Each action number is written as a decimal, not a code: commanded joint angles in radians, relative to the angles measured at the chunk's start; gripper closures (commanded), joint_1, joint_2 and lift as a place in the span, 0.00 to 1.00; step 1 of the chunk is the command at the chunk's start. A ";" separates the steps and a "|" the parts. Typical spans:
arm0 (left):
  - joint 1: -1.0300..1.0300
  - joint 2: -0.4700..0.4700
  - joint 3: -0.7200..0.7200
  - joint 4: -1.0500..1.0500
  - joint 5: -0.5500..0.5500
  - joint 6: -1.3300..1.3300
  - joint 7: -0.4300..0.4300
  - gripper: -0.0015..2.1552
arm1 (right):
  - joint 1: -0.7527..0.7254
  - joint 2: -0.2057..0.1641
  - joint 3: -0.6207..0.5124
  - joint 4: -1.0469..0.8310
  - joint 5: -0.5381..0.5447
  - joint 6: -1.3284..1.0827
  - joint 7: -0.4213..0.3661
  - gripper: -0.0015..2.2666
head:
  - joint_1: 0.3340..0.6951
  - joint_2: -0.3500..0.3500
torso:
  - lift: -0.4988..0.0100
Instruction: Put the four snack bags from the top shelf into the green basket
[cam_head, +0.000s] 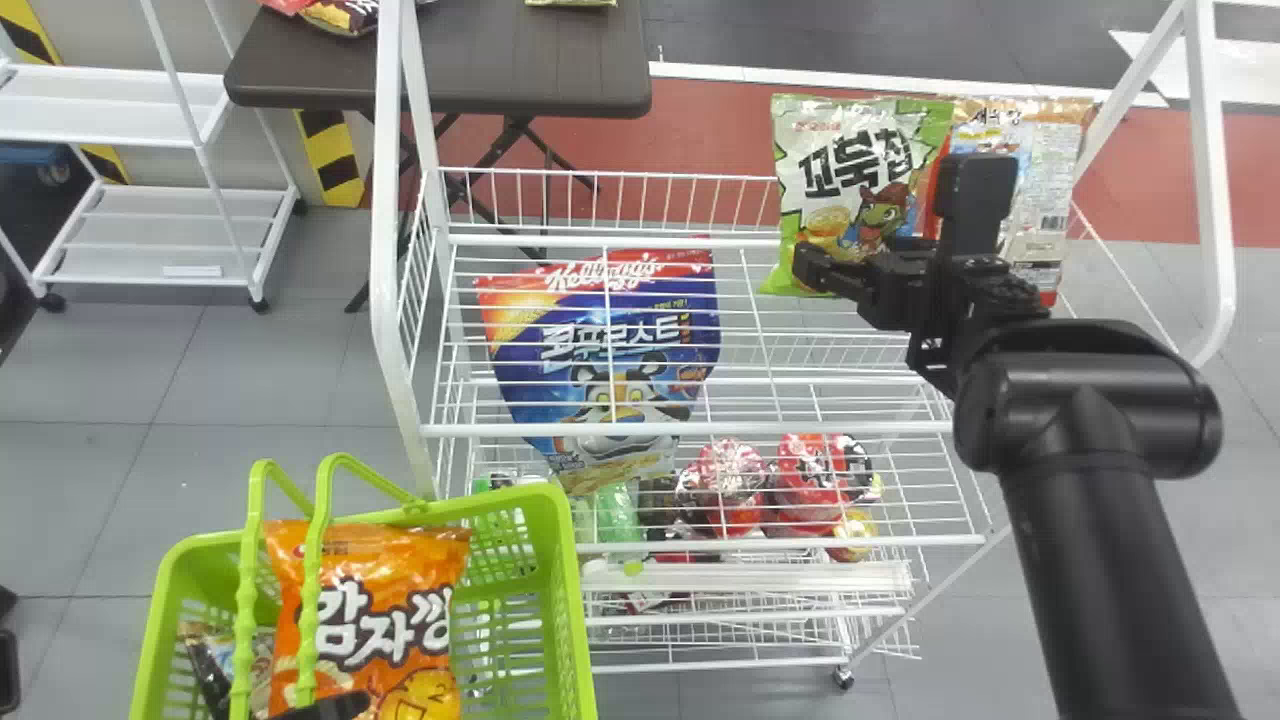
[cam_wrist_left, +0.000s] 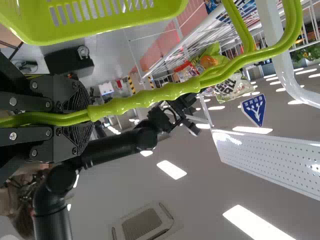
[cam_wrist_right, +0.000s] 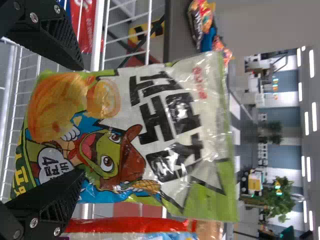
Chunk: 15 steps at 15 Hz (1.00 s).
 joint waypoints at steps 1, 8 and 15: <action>0.006 0.000 0.002 -0.003 0.000 0.000 -0.010 1.00 | -0.040 0.005 0.022 0.067 0.049 -0.037 -0.019 0.12 | 1.00 0.36 | 0.98; 0.008 0.000 0.007 -0.003 0.000 0.000 -0.010 1.00 | -0.031 0.016 0.015 0.084 0.072 -0.050 -0.022 0.98 | 1.00 0.37 | 0.98; 0.008 -0.003 0.002 -0.003 -0.001 0.000 -0.010 1.00 | 0.139 0.010 -0.008 -0.222 -0.031 -0.059 0.019 0.99 | 1.00 0.37 | 0.98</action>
